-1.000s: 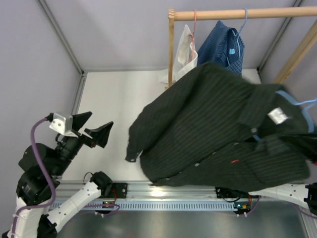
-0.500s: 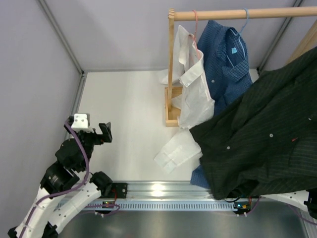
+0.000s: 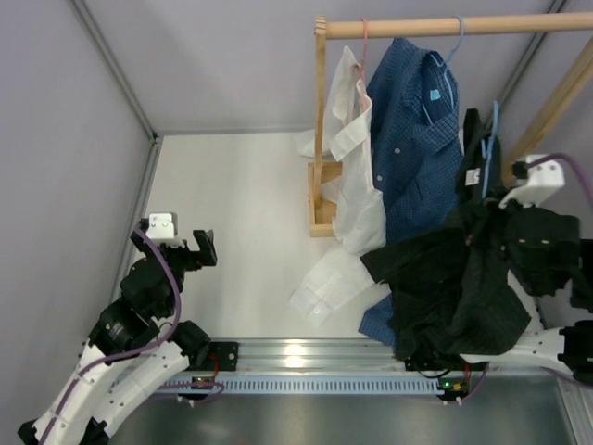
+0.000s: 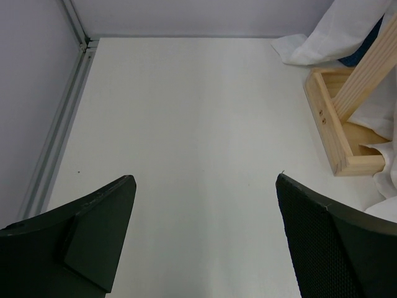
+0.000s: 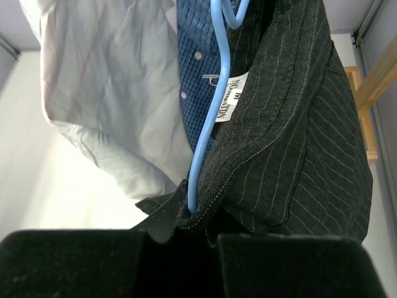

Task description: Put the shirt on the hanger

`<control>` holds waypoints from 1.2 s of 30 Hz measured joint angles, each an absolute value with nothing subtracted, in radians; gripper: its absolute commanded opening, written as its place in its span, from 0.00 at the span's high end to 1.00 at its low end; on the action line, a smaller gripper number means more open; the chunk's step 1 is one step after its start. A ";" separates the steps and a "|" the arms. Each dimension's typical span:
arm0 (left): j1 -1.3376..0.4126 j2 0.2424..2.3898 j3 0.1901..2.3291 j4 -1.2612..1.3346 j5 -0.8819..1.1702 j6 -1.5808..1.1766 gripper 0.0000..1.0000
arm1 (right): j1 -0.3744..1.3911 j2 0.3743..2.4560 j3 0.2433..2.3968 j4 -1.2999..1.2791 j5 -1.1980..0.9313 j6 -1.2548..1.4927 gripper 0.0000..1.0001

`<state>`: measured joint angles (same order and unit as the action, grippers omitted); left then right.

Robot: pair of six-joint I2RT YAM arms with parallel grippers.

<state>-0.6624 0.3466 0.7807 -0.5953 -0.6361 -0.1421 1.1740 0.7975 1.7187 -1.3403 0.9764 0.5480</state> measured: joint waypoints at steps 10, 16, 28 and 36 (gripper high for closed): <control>-0.628 0.405 0.772 -0.583 -0.578 -0.181 0.02 | 1.211 0.881 1.597 -1.348 1.023 0.606 1.00; -0.529 0.411 0.772 -0.583 -0.530 -0.210 0.02 | 1.146 0.875 1.634 -1.354 1.092 0.556 1.00; -0.367 0.417 0.740 -0.583 -0.445 -0.246 0.02 | 0.010 1.021 1.577 -1.036 0.343 0.124 1.00; -0.367 0.417 0.723 -0.583 -0.399 -0.264 0.02 | -0.303 1.168 1.584 -0.856 -0.099 0.106 1.00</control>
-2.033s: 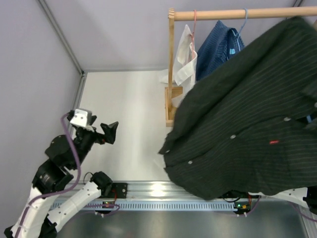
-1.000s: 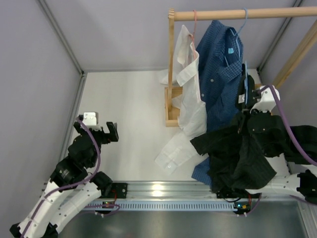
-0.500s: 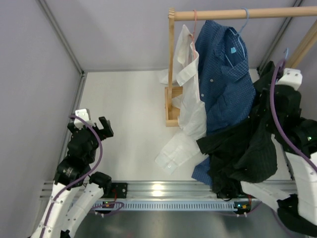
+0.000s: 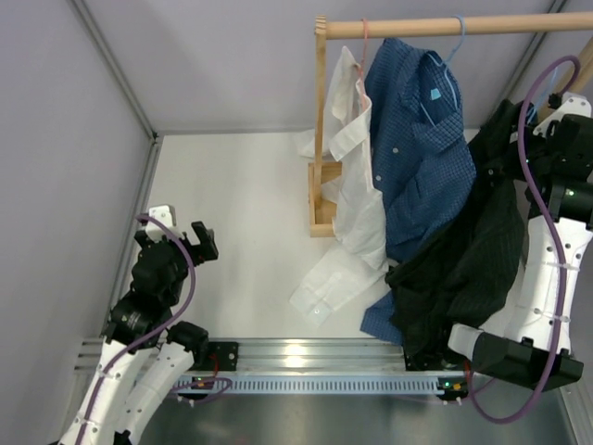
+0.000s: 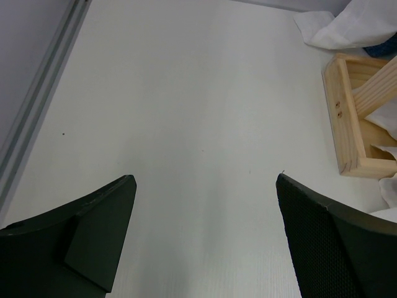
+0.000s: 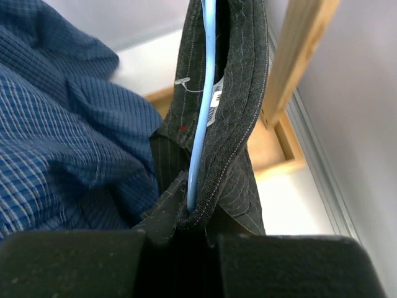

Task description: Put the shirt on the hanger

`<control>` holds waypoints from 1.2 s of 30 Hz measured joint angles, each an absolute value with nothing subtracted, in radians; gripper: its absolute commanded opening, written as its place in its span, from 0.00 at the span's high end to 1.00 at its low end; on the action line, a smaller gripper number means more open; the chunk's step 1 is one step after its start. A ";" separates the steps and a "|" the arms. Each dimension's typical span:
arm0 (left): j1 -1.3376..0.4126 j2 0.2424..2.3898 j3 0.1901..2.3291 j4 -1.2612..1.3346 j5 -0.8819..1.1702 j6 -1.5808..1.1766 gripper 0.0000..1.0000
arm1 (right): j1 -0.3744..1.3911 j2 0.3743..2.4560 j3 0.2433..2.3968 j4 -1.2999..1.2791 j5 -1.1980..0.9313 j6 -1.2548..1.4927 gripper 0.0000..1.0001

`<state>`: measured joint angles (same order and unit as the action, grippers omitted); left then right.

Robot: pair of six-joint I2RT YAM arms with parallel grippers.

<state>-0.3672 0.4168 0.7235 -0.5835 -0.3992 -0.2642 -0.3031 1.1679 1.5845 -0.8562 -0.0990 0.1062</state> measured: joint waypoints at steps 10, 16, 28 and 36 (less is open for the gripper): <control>-0.367 0.327 0.716 -0.583 -0.451 -0.287 0.02 | -0.313 1.225 1.928 -0.854 -0.139 0.024 1.00; -0.367 0.290 0.716 -0.583 -0.464 -0.290 0.02 | -0.315 1.272 2.063 -0.875 -0.131 -0.033 1.00; -0.369 0.311 0.715 -0.583 -0.427 -0.290 0.02 | -0.349 1.387 1.996 -0.918 -0.329 -0.085 1.00; -0.369 0.323 0.715 -0.583 -0.416 -0.290 0.02 | -0.398 1.505 2.051 -0.923 -0.379 -0.083 1.00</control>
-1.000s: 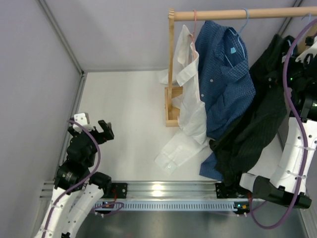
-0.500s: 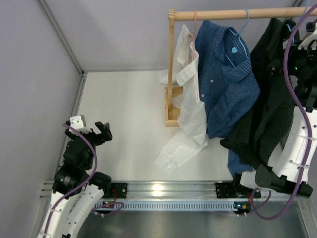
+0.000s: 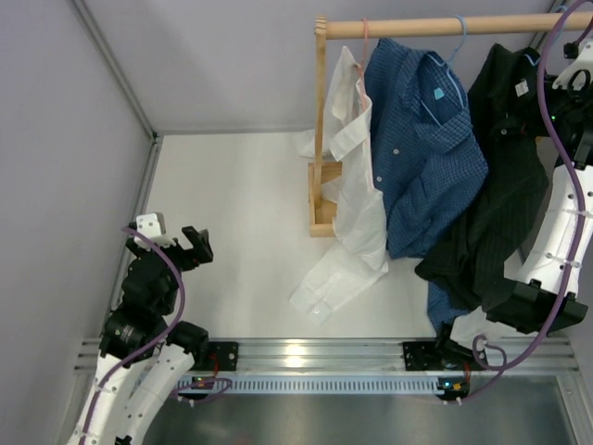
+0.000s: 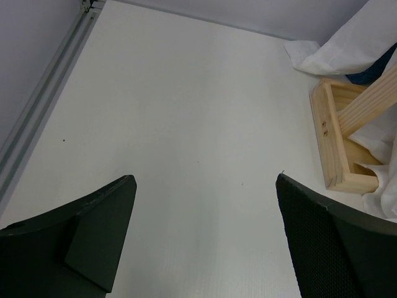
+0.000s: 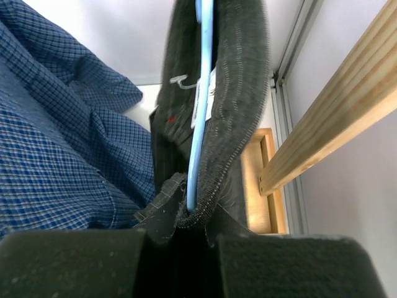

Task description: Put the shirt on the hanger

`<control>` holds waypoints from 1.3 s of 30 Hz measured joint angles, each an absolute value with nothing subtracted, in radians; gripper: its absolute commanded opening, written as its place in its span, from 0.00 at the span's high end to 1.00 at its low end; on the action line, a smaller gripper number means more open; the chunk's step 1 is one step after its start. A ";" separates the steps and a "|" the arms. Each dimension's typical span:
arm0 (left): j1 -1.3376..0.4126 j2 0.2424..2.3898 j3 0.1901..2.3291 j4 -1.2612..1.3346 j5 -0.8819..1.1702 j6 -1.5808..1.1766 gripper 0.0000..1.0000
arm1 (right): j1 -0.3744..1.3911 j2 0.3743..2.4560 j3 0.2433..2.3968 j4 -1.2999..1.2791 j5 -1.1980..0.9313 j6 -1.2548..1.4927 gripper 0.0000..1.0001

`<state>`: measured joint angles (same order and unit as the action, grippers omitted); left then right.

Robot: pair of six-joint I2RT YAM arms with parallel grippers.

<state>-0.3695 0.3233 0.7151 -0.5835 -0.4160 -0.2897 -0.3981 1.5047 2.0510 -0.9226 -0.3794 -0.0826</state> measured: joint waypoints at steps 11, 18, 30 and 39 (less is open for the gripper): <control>-0.370 0.332 0.715 -0.585 -0.466 -0.295 0.02 | -0.403 1.480 2.015 -0.921 -0.236 -0.050 0.01; -0.370 0.331 0.715 -0.597 -0.561 -0.313 0.02 | -0.386 1.214 1.831 -0.900 -0.194 -0.022 0.00; -0.381 0.381 0.889 -0.743 -0.553 -0.313 0.02 | -0.134 0.455 1.202 -0.838 -0.176 0.039 0.01; -0.381 0.413 0.961 -0.832 -0.505 -0.311 0.02 | -0.041 0.376 1.055 -0.923 -0.105 0.071 0.01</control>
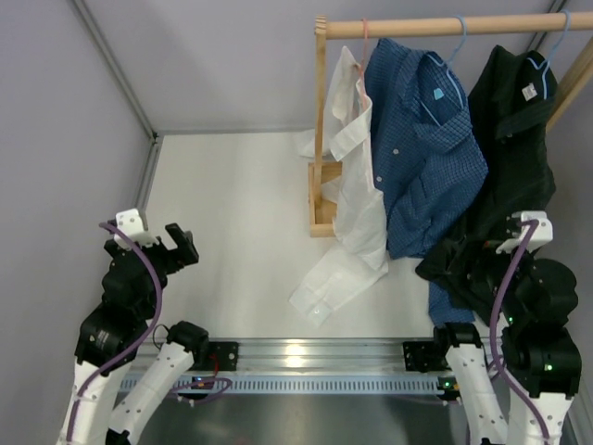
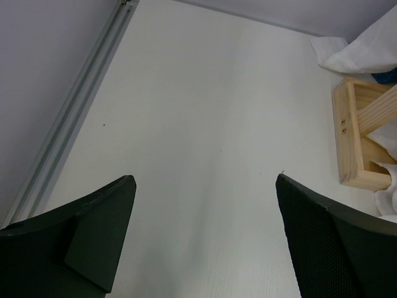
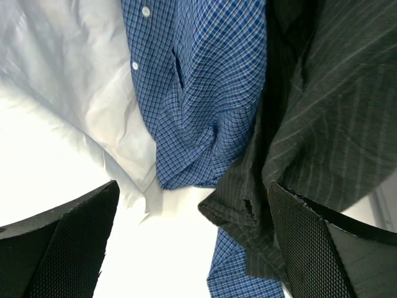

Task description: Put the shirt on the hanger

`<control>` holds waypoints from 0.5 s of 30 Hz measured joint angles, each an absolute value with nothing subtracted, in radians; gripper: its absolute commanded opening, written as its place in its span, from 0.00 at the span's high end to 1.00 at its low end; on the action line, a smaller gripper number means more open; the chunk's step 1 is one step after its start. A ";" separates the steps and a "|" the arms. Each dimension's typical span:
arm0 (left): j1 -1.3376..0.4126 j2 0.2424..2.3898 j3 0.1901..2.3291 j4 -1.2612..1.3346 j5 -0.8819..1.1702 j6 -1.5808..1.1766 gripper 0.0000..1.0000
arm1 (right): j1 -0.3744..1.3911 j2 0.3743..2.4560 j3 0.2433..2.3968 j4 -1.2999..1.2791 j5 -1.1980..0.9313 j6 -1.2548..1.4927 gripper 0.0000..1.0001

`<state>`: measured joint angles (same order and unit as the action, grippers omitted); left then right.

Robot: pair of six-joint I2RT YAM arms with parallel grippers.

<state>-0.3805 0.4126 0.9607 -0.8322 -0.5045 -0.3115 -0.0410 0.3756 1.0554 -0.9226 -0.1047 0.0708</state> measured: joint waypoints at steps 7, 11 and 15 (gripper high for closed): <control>-0.381 0.365 0.963 -0.846 -0.480 -0.303 0.02 | 0.046 0.323 1.081 -0.933 0.001 0.060 0.01; -0.381 0.353 0.966 -0.848 -0.460 -0.297 0.02 | 0.062 0.311 1.081 -0.941 0.036 0.053 0.01; -0.381 0.353 0.967 -0.849 -0.448 -0.294 0.02 | 0.068 0.300 1.081 -0.954 0.059 0.048 0.01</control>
